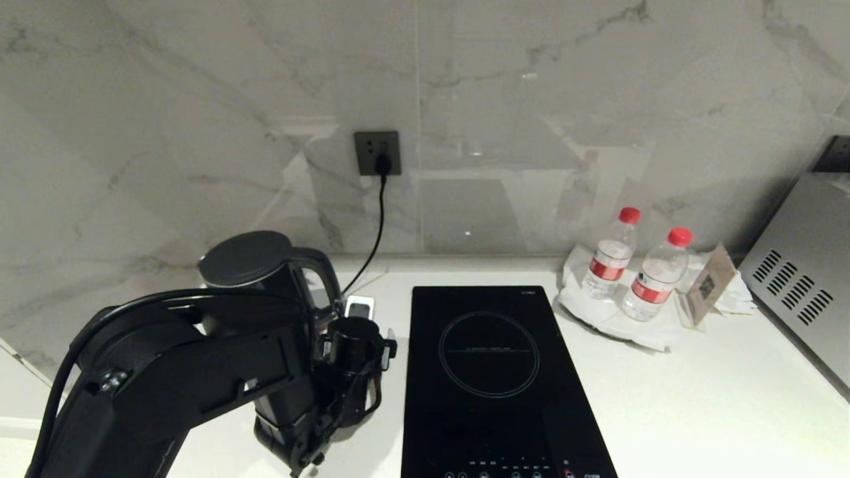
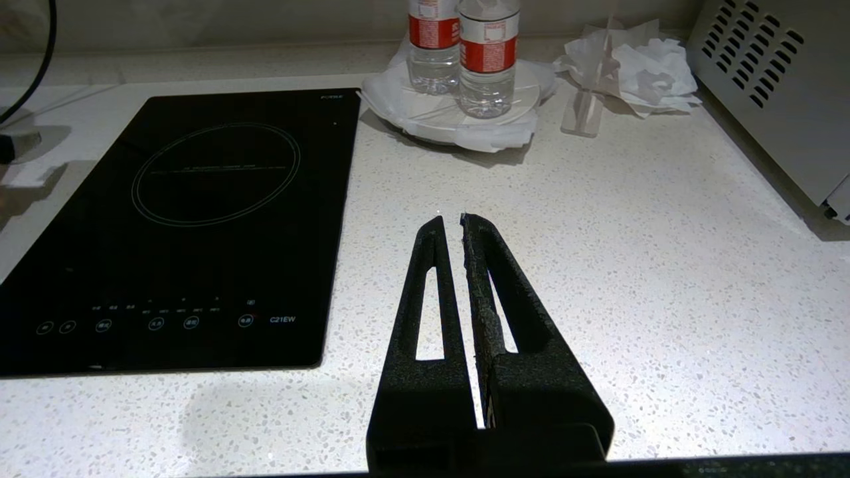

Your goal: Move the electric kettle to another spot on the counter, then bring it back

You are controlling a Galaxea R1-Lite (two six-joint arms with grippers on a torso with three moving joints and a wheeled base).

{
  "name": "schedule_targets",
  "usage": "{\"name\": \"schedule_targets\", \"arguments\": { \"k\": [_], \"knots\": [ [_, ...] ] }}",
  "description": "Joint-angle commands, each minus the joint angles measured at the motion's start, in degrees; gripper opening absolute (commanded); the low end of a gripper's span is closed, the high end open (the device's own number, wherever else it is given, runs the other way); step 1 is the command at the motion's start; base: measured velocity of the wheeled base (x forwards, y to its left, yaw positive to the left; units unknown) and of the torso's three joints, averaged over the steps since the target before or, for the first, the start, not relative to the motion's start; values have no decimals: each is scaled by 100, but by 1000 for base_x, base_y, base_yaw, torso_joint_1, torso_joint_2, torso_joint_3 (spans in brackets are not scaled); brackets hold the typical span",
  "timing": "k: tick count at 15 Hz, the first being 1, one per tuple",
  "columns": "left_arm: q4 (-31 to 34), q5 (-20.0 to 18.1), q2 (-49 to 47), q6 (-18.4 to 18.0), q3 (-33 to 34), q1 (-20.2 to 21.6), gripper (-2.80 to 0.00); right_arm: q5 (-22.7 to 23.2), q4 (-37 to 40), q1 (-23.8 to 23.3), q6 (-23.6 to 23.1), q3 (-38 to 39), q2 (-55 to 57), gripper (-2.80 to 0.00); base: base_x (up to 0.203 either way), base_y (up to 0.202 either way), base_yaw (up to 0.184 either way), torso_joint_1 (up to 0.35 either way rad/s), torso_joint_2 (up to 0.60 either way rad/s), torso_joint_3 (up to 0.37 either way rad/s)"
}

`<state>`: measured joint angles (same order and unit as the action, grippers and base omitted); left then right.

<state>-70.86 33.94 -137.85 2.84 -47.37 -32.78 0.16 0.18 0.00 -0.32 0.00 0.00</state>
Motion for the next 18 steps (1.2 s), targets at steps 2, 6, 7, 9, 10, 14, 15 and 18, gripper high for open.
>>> {"name": "schedule_targets", "arguments": {
  "k": [2,6,7,9,10,14,15,18],
  "knots": [
    [-481,-22,4,17,692,-125,0,2,-1,0,-3,0,9,-280,0,0,0,0,0,0],
    [-598,-49,-280,19,764,-117,0,2,-1,0,-3,0,0,-280,0,0,0,0,0,0],
    [-596,-53,-395,16,667,-118,0,2,-1,0,-3,0,3,-280,0,0,0,0,0,0],
    [-591,-54,-611,7,496,-123,0,2,-1,0,-3,0,9,-280,0,0,0,0,0,0],
    [-583,-52,-643,-2,416,-124,0,2,-1,0,-3,0,8,-280,0,0,0,0,0,0],
    [-388,-45,-681,-29,124,-97,0,2,0,0,-3,0,9,-280,0,0,0,0,0,0],
    [-384,-37,-682,-29,105,-97,0,2,0,0,-3,0,9,-280,0,0,0,0,0,0],
    [-376,-29,-734,-38,-9,-36,0,2,-1,0,-3,0,9,-280,0,0,0,0,0,0]
  ]
}}
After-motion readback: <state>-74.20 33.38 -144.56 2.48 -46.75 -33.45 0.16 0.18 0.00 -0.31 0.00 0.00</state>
